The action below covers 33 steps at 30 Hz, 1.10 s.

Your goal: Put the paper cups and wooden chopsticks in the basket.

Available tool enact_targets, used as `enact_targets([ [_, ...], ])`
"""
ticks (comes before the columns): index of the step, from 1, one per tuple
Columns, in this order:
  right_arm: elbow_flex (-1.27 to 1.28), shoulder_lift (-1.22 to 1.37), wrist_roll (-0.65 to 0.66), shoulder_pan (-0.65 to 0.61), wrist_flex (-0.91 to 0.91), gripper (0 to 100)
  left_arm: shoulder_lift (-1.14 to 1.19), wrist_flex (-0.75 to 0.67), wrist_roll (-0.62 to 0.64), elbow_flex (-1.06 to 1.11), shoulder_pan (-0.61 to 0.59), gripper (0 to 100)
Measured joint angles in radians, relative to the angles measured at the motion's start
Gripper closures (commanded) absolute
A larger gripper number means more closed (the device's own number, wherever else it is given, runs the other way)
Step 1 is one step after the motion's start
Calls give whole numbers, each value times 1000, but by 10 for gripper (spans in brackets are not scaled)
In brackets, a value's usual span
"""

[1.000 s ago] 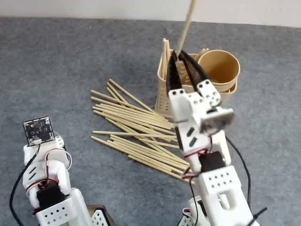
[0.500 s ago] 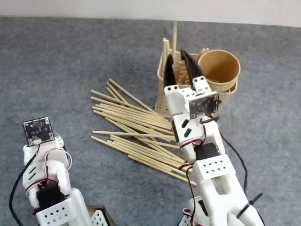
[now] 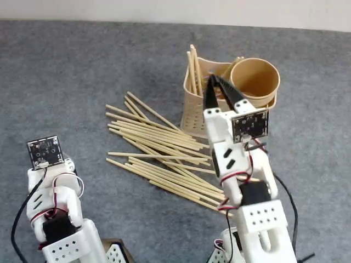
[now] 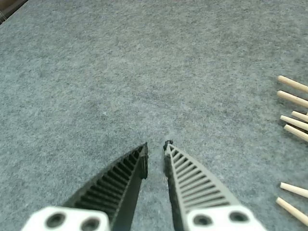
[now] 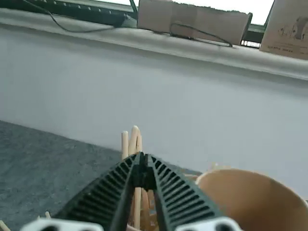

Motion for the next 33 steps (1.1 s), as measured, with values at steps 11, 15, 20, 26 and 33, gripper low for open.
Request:
enact_targets([
  [11,8,-321,57,92,371,991,0,0,0,0,0,918],
  [15,95,-451,72,132,408,991,0,0,0,0,0,918],
  [20,239,-663,75,201,413,991,0,0,0,0,0,918],
  [26,328,-695,94,261,451,991,0,0,0,0,0,918],
  [33,445,-695,94,356,453,991,0,9,0,0,8,919],
])
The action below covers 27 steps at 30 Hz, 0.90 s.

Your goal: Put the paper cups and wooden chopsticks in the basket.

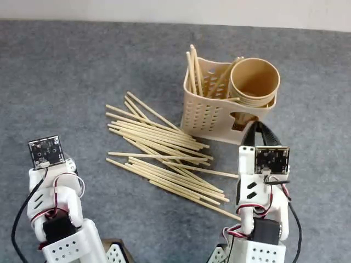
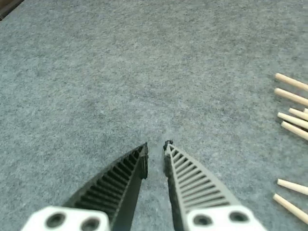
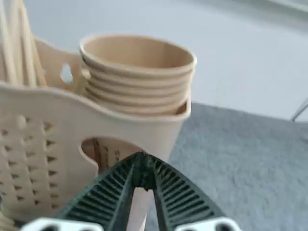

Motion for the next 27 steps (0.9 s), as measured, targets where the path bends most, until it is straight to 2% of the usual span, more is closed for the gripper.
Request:
enact_targets([
  [3,61,2,2,46,0,991,0,6,-2,0,25,922],
  [9,66,-3,2,172,0,991,0,46,-84,0,129,922],
  [12,66,-3,-26,189,8,988,0,46,-91,0,173,920],
  [15,66,-3,-109,196,101,985,0,63,-100,0,229,921],
  [17,66,-3,-152,195,190,985,0,87,-152,0,275,922],
  [22,66,-3,-207,193,376,985,0,183,-221,-78,397,923],
  [27,66,-3,-218,167,422,985,-3,267,-264,-167,520,923],
])
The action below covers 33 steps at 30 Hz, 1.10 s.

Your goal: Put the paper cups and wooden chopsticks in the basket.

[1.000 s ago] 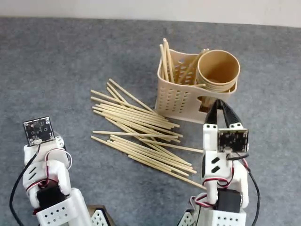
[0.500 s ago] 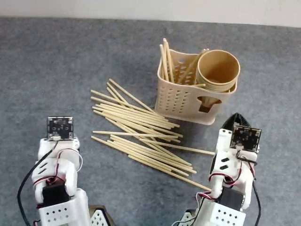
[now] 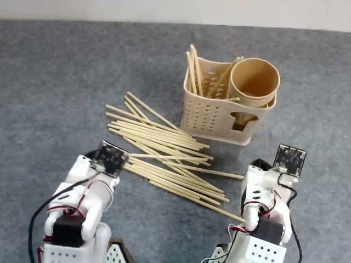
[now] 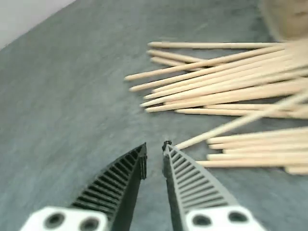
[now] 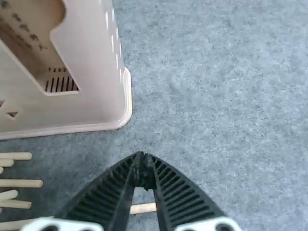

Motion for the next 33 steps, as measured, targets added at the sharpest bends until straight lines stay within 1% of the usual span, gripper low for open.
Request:
enact_targets([
  [5,0,0,0,-2,0,985,-5,89,-54,-61,129,923],
  [10,0,0,-2,-2,0,985,-5,98,-74,-72,178,923],
  [14,0,0,-2,-2,0,985,92,98,-112,-95,238,923],
  [21,0,0,-2,-2,0,985,454,98,-118,-253,356,914],
  [26,0,0,-2,-2,0,985,758,92,-118,-341,446,792],
  [27,0,0,-2,-2,0,985,819,80,-118,-353,453,784],
  [31,0,0,-2,-2,0,985,1048,-2,-117,-399,454,822],
  [33,0,0,-2,-2,0,985,1154,-41,-143,-430,454,840],
])
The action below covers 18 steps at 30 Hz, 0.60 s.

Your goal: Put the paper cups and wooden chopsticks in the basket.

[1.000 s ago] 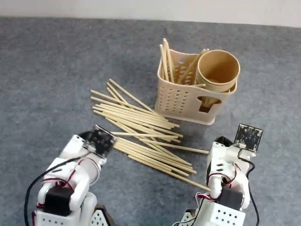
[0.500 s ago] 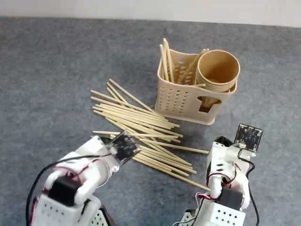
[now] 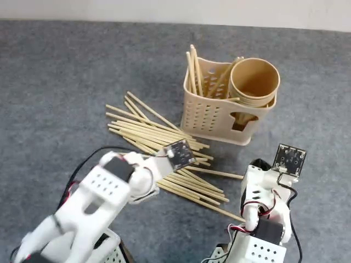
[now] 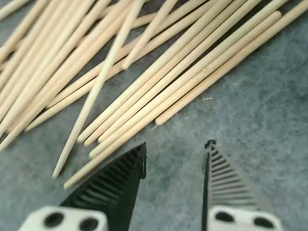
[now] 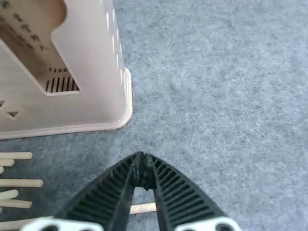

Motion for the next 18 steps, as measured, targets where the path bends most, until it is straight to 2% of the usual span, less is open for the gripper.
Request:
enact_targets([
  [5,0,0,0,0,0,985,226,-48,-83,-92,12,846],
  [11,0,0,0,0,0,985,431,-51,-91,-210,29,849],
  [18,0,0,0,0,0,985,562,-51,-91,-276,91,849],
])
